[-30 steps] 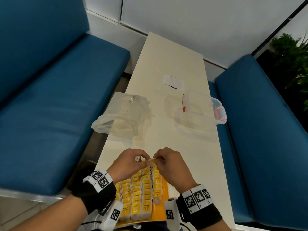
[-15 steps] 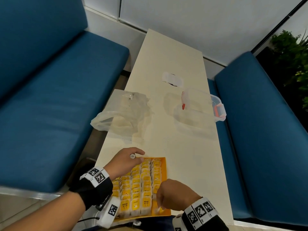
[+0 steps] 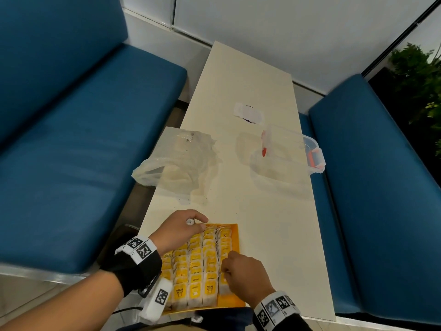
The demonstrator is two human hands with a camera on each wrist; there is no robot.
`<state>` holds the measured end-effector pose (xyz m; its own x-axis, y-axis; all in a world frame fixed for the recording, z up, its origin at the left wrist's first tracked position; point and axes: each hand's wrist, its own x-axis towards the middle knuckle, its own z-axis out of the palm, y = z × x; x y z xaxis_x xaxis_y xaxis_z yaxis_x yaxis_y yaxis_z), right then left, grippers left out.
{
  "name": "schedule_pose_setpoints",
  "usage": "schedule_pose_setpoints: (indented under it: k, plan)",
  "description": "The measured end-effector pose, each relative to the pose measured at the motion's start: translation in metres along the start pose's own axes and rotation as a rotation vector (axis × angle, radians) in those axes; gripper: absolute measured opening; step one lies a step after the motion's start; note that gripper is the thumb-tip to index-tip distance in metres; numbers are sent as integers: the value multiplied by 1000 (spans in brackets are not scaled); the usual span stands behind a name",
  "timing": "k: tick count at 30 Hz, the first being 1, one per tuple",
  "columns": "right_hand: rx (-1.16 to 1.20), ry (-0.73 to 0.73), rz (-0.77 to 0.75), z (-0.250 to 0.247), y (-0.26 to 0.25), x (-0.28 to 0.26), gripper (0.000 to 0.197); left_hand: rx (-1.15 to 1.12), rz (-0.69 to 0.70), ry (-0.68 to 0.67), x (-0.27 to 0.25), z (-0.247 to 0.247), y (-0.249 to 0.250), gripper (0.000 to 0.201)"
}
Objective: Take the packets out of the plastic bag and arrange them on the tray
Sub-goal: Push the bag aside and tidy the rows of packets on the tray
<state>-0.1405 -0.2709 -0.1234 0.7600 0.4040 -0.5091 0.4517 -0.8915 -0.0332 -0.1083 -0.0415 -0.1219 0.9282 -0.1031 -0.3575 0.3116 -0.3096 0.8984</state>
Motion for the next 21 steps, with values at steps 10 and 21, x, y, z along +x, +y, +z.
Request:
schedule_pose_setpoints:
  k: [10, 21]
  plan:
    - [-65, 217, 2, -10, 1, 1, 20, -377, -117, -64, -3, -4, 8, 23]
    - [1107, 122, 132, -86, -37, 38, 22, -892, -94, -79, -3, -3, 20, 43]
